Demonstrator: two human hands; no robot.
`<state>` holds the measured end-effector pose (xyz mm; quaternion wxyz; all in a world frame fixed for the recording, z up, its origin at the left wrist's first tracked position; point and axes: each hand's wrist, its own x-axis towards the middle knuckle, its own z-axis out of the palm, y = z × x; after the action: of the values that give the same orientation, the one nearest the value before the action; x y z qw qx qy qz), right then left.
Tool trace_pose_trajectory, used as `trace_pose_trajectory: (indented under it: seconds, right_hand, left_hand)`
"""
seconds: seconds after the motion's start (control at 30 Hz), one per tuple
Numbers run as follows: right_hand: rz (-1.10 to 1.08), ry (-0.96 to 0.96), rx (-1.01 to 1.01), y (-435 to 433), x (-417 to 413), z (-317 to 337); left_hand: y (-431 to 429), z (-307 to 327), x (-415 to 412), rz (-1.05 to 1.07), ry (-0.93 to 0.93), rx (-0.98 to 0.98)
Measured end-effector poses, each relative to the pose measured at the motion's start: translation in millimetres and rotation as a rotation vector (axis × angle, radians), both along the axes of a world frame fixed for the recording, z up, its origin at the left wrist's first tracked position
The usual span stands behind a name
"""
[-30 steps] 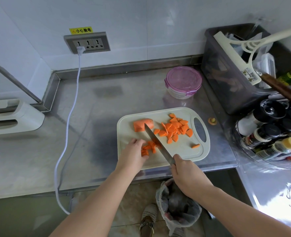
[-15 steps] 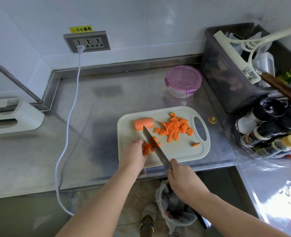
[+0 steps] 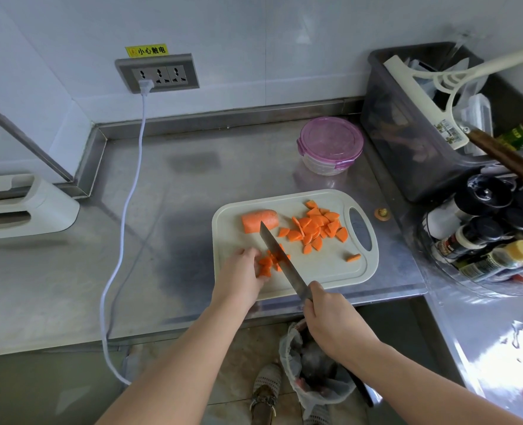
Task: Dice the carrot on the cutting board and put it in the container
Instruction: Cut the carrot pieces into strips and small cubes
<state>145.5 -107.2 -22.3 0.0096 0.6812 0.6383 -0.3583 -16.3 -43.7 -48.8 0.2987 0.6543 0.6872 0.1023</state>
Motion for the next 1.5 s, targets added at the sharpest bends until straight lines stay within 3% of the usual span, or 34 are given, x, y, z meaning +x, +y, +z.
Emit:
trace_pose_trajectory:
  seconds: [0.87, 1.0, 1.5]
  right_hand:
    - [-0.017, -0.045, -0.009, 4, 3, -1]
    - [-0.011, -0.056, -0.012, 3, 3, -1]
    - [-0.019, -0.026, -0.018, 2, 6, 3]
  left_hand:
    - [-7, -4, 0, -0.033, 0.026, 0.107]
    - [-2, -3, -6, -0.065, 0.089, 0.072]
    - [1, -8, 6, -0.028, 0.050, 0.076]
